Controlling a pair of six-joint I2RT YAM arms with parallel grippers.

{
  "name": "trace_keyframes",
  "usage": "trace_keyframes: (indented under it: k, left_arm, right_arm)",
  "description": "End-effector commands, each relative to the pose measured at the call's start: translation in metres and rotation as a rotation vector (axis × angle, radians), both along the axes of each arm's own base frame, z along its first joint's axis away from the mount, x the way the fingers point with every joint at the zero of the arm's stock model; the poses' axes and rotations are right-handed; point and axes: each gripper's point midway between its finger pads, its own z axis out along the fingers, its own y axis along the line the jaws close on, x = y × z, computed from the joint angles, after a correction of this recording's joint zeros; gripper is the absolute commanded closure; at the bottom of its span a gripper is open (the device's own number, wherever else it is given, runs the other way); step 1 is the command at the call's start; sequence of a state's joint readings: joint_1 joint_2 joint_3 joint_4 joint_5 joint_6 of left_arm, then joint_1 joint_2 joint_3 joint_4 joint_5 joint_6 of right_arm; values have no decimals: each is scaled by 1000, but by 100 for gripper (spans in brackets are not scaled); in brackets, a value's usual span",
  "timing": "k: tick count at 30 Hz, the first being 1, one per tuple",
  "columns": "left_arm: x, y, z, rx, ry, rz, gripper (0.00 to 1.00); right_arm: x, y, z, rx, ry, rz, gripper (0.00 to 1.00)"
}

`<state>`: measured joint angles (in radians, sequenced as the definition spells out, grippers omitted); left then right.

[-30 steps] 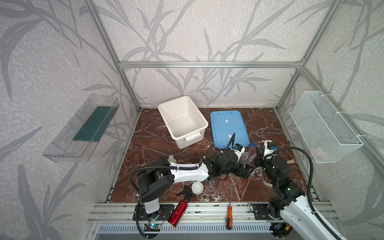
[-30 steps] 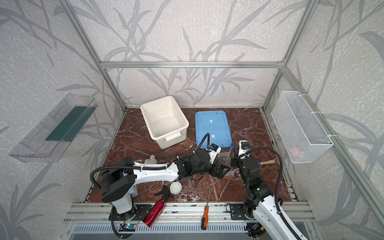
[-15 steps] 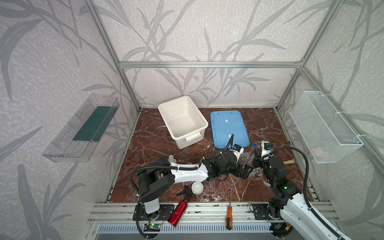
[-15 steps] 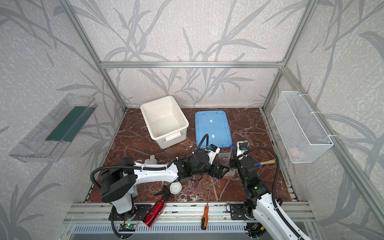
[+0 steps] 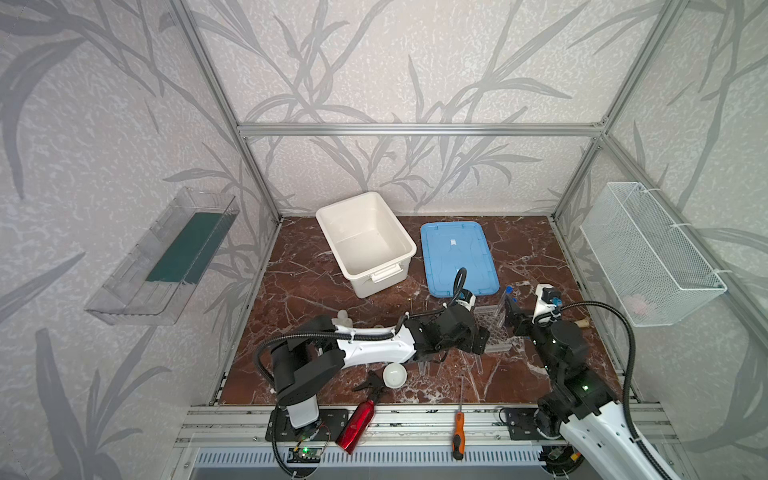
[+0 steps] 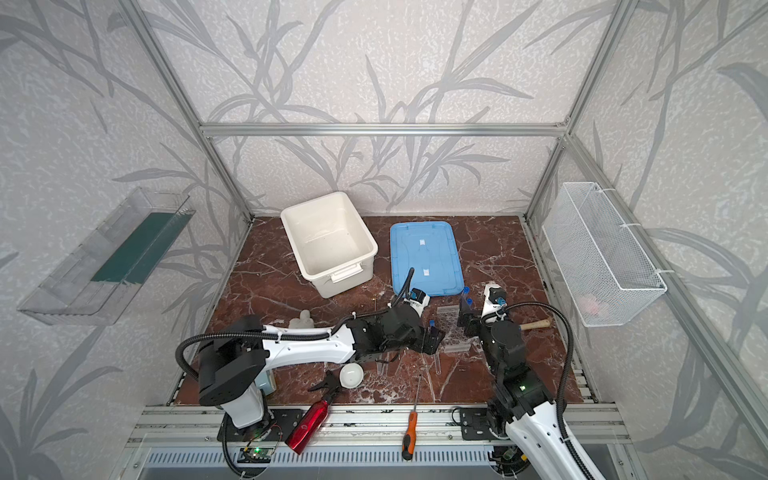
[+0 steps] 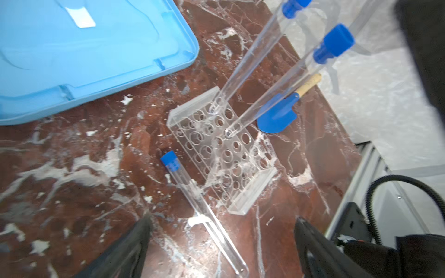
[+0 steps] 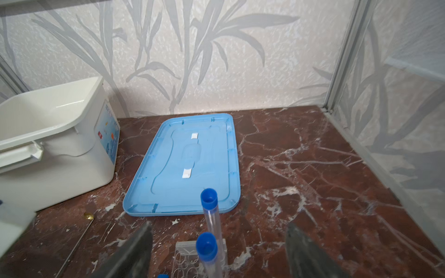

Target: Organize the chemistry lab equipment

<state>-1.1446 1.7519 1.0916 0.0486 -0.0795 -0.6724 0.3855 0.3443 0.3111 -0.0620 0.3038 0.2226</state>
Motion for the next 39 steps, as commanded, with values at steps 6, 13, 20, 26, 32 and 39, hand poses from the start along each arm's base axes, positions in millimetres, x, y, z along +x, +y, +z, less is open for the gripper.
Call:
trace_keyframes:
  k: [6,13,20,26,32,39]
  left_arm:
    - [0,15,-32,299,27,6,24]
    - [-2,10,-63,388,70,-31,39]
    - [-2,-8,-68,401,80,-95,40]
    - [-1,-10,-78,430,98,-96,42]
    - [-3,-11,-83,458,108,-110,47]
    - [-4,-5,-94,508,131,-111,53]
  right_arm:
    - [-14,-7,54,38,99,-25,1]
    - [-21,-9,82,45,110,-25,1]
    - [-26,-14,74,30,114,-38,1]
    - [-26,-13,72,24,114,-30,1]
    - [-24,-12,70,12,109,-32,1]
    - [-21,-11,64,8,118,-29,1]
